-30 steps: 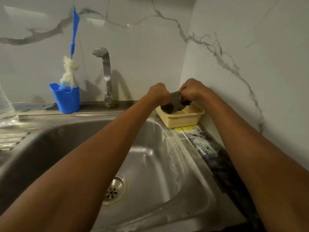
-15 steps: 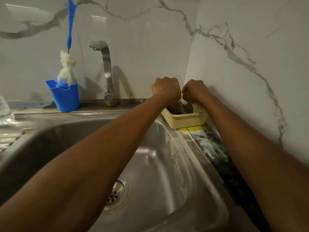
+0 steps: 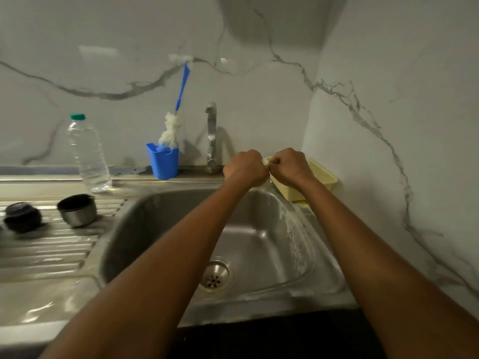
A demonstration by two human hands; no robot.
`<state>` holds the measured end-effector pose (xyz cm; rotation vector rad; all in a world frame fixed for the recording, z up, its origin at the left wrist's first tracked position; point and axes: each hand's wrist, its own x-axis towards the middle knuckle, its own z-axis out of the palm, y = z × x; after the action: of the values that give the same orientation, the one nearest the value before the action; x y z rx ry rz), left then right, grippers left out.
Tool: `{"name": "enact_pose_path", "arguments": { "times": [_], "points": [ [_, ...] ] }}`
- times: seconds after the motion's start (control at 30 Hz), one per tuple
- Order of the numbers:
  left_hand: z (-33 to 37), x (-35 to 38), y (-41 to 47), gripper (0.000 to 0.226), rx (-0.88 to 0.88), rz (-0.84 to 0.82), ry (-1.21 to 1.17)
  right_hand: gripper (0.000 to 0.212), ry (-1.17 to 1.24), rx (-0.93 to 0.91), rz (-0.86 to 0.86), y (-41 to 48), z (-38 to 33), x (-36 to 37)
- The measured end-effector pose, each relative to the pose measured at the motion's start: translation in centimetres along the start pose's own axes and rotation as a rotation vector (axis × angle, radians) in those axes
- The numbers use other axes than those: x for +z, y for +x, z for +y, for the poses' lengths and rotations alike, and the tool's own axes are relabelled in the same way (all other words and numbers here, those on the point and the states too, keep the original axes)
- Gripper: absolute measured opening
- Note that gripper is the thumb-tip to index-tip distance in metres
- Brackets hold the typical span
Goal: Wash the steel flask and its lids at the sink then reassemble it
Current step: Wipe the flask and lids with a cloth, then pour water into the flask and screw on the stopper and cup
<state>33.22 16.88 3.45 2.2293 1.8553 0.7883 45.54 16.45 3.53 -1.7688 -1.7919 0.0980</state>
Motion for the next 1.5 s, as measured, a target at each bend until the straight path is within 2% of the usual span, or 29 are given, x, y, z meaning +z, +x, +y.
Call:
{"name": "enact_pose_path", "arguments": {
  "times": [0.13, 0.3, 0.57, 0.77, 0.97, 1.17, 1.23, 1.3, 1.4, 1.5],
  "points": [
    [-3.8, -2.6, -4.7, 0.026, -0.046, -0.009, -0.006, 0.021, 0.097, -0.036, -0.050, -4.1, -4.1, 1.1],
    [-8.8, -5.5, -9.9, 0.035, -0.136, 0.034, 0.000, 0.020, 0.172, -0.083, -0.121, -7.8, -9.5, 3.1],
    [-15.5, -11.7, -14.1, 0.033, -0.242, 0.122, -0.004, 0.018, 0.289, -0.213, -0.211, -10.4, -18.7, 5.7],
    [-20.8, -16.2, -12.7, 0.043, -0.324, 0.247, 0.001, 0.028, 0.390, -0.261, -0.289, -9.4, -24.8, 8.1],
    [-27.8, -19.2, -8.7, 0.043, -0.349, 0.302, 0.034, 0.024, 0.382, -0.282, -0.316, -5.8, -30.3, 12.9],
    [-32.1, -20.7, -3.5, 0.045, -0.327, 0.394, -0.029, 0.023, 0.445, -0.251, -0.335, -1.1, -33.1, 17.5],
    [-33.2, -20.7, -1.5, 0.048, -0.317, 0.404, -0.061, 0.054, 0.501, -0.231, -0.339, 1.0, -33.9, 19.3],
    [-34.1, -20.6, 0.4, 0.053, -0.309, 0.380, -0.074, 0.076, 0.533, -0.200, -0.313, 2.6, -34.7, 20.8],
    [-34.9, -20.6, 2.7, 0.058, -0.300, 0.336, -0.099, 0.091, 0.592, -0.162, -0.340, 4.4, -35.4, 22.5],
    [-35.7, -20.1, 4.5, 0.058, -0.312, 0.335, -0.138, 0.095, 0.612, -0.152, -0.394, 5.4, -35.6, 24.4]
  ]
}}
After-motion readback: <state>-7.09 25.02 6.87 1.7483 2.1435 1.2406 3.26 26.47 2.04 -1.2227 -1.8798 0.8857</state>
